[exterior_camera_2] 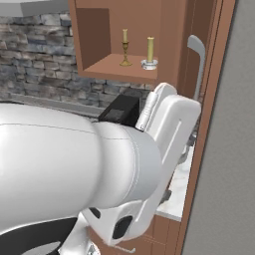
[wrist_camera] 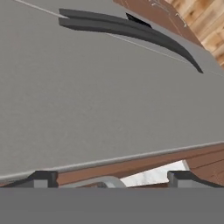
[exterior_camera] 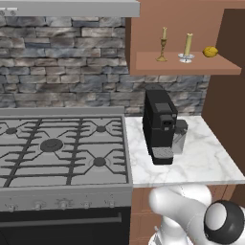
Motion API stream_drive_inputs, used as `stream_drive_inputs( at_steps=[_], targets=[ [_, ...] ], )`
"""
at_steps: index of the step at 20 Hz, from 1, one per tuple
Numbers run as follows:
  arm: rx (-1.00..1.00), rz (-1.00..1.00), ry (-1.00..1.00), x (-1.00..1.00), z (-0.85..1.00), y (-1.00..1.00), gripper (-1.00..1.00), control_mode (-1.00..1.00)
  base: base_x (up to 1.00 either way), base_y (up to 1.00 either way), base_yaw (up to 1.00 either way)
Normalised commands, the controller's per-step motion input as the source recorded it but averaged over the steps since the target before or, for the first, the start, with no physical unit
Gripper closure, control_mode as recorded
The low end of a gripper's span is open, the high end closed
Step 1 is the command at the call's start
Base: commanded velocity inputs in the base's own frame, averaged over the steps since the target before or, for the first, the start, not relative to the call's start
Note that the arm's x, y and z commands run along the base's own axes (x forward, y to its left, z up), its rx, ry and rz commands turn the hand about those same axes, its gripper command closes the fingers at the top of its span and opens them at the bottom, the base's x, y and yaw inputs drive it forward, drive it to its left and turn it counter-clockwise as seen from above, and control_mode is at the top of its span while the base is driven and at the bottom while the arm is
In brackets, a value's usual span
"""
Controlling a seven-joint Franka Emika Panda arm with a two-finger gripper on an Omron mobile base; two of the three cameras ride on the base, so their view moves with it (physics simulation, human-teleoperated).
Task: Pick the candle and candle from the dining table and place them in the open cabinet. Close the cabinet after placing the objects.
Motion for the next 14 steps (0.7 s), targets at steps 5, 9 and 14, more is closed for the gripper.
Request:
stream_drive_inputs(
  at_steps=[5,9,14],
  targets=[
    [-0.05,0.00,0.00,0.20,-0.17,0.00,-1.00,-1.00,0.00,0.00,0.00],
    [-0.05,0.00,0.00,0.14,-0.13,0.00,-1.00,-1.00,0.00,0.00,0.00],
    [-0.04,0.00,0.00,0.09,-0.10,0.00,-1.00,-1.00,0.00,0.00,0.00]
  ],
)
